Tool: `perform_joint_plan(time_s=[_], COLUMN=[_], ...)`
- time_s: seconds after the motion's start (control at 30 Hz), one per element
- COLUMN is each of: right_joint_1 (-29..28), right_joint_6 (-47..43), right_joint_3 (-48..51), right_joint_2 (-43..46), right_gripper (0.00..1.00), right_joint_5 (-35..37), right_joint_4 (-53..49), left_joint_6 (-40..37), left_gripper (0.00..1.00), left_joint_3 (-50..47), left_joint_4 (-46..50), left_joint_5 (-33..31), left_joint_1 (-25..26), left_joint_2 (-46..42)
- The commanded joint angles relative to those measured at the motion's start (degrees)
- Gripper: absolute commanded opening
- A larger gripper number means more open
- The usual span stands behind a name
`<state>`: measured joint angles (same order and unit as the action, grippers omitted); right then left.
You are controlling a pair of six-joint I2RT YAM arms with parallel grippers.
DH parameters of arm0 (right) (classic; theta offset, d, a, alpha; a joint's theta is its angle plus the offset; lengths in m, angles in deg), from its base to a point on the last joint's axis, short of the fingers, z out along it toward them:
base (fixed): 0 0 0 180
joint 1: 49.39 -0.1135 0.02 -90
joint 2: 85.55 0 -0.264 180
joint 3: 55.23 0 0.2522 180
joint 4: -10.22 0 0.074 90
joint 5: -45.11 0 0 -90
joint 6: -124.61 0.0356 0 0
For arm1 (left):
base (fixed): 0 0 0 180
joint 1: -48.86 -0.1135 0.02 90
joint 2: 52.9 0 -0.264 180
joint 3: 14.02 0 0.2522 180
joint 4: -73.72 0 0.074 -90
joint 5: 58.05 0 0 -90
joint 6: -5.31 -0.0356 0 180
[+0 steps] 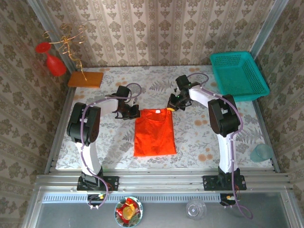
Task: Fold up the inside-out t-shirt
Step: Smooth out the T-shirt at the center of the table, then fold the T-shirt at the center of the table.
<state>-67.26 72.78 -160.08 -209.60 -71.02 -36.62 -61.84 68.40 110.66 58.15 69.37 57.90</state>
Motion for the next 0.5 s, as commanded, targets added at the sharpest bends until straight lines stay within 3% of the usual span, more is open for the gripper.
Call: perform_joint_plan(time_s=[0.0,0.2,0.47], right_joint_1=[0.0,-0.4,-0.8], right_joint_6=[0.2,-1.1,-3.2], right_joint_3=[-0.4,-1.9,-3.4], right_joint_2=[-1.0,1.3,3.0], right_gripper=[0.05,0.19,0.27], right_joint_5=[1.0,2.0,4.3], right_joint_4=[-1.6,-4.2,-8.1], left_joint_6=[-1.1,-1.1,-1.0], left_gripper=[0.0,0.0,0.0], left_joint_3=[0.2,0.1,0.1], left_joint_4=[3.5,3.6,3.5], left_joint_5=[-0.5,-0.5,-0.6], left_joint_1=[-0.5,-0.5,-0.4], left_joint_2=[0.1,0.0,-0.2])
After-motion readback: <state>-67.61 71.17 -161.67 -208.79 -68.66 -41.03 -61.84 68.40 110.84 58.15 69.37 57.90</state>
